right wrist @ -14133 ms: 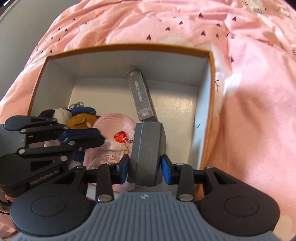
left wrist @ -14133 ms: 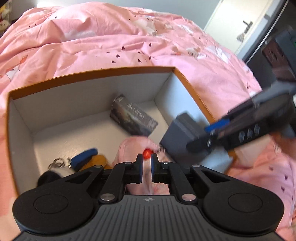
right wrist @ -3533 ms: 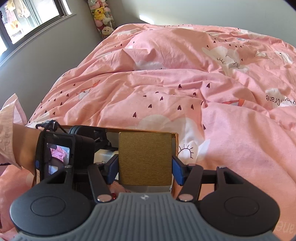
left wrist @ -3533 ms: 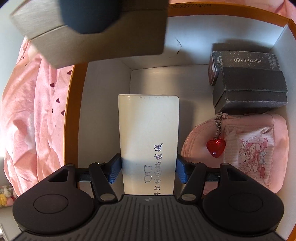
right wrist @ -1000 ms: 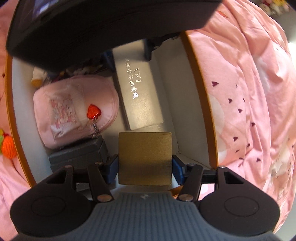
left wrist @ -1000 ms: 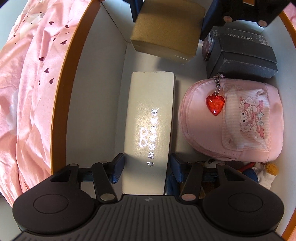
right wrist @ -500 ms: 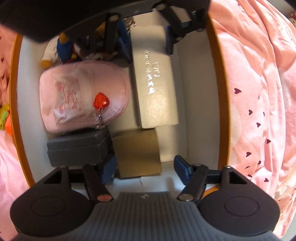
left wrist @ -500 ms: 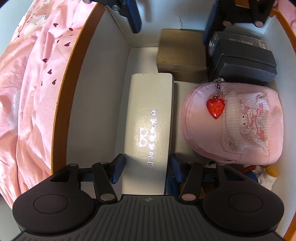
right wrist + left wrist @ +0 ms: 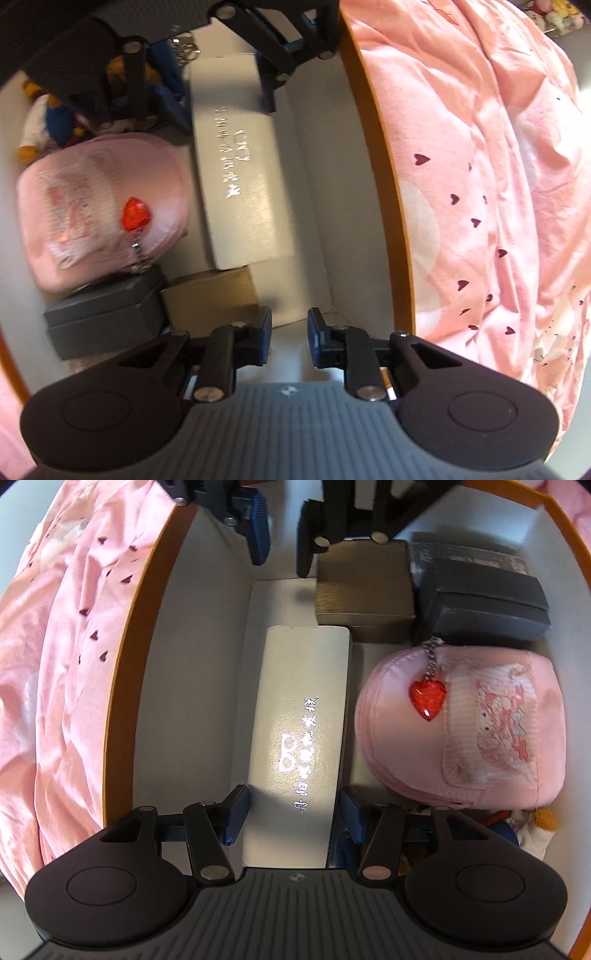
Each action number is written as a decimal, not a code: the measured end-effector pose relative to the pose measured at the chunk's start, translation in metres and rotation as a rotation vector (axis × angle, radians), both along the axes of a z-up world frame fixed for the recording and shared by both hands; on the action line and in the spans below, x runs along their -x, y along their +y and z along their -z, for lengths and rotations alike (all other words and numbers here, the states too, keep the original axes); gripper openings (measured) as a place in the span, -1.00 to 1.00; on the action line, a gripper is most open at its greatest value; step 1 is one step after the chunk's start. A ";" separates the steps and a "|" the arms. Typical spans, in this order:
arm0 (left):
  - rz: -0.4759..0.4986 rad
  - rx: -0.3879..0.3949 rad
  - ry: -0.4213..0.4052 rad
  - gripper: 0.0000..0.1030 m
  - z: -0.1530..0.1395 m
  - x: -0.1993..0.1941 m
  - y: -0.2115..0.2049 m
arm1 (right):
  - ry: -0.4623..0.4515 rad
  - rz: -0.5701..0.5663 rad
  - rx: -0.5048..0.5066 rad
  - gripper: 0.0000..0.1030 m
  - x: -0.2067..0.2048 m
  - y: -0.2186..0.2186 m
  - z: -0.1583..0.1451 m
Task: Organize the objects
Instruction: 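Lower the gold cube beside the dark boxes and open the right gripper, then raise both grippers up out of the orange box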
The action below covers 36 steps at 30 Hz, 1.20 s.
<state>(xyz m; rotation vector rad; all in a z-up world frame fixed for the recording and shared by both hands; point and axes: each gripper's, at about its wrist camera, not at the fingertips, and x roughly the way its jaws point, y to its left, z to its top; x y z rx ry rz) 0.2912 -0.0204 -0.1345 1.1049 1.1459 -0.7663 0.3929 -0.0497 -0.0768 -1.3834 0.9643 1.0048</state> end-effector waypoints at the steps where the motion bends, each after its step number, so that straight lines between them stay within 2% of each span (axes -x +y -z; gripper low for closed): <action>1: -0.004 -0.001 -0.005 0.20 0.000 0.000 0.000 | -0.004 0.002 -0.001 -0.58 -0.001 0.001 0.001; 3: -0.022 0.004 -0.011 0.20 0.000 0.000 0.001 | 0.004 -0.002 -0.004 -0.59 -0.001 0.002 0.004; 8: -0.063 0.023 -0.023 0.19 -0.001 0.001 0.001 | 0.019 -0.037 -0.001 -0.86 0.010 -0.012 0.018; 12: -0.078 0.035 -0.027 0.20 -0.001 0.001 0.002 | 0.034 -0.065 0.006 -0.97 0.011 -0.011 0.018; 19: -0.117 0.052 -0.056 0.19 0.000 -0.001 0.002 | 0.054 -0.112 -0.003 -0.97 0.011 -0.008 0.016; 26: 0.035 0.048 -0.143 0.18 0.005 0.012 -0.005 | 0.067 -0.088 0.018 -0.97 0.004 0.002 0.017; 31: 0.033 0.094 -0.130 0.18 -0.001 0.010 -0.005 | 0.082 0.000 -0.032 -0.94 -0.007 0.003 0.009; 36: -0.022 0.133 -0.071 0.19 -0.018 0.004 0.004 | 0.051 0.053 -0.094 -0.92 -0.014 0.001 -0.007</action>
